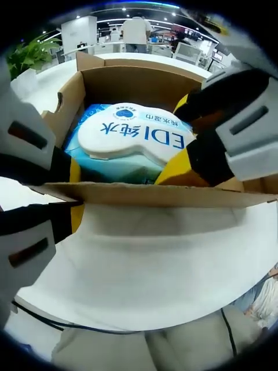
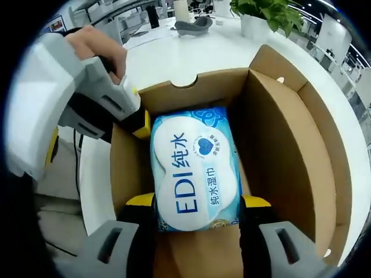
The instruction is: Operate the shoe box by opening the lid, removing the specified soft item, and placing it in the target area until the item is outside and the box remains undamaged.
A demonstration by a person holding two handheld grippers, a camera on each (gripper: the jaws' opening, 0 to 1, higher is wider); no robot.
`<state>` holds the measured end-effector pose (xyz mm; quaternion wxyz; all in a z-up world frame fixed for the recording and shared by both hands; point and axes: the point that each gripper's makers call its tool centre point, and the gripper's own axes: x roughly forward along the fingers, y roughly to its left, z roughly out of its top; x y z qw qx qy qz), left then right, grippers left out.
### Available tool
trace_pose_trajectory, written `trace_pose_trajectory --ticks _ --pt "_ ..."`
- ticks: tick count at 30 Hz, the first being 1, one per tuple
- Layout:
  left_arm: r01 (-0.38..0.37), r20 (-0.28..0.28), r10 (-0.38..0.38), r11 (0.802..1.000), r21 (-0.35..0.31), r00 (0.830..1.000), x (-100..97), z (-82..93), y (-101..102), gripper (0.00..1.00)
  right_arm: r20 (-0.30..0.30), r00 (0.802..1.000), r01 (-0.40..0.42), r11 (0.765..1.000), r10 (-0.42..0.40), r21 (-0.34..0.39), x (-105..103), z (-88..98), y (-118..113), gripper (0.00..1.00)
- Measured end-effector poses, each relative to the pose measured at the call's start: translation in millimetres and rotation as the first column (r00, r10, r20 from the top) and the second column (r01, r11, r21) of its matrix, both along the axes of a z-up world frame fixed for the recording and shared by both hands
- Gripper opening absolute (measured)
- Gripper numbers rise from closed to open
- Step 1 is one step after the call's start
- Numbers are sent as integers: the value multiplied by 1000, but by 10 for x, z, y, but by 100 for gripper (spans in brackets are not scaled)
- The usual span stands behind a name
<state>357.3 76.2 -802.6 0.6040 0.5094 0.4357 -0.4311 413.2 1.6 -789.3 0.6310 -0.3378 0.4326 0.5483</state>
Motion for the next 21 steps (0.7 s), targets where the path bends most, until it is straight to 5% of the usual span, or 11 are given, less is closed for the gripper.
trace_pose_trajectory --ticks 21 --pt "-21 9 21 1000 2 1000 7 0 -1 8 2 1000 -16 1000 16 -9 102 -1 -516 54"
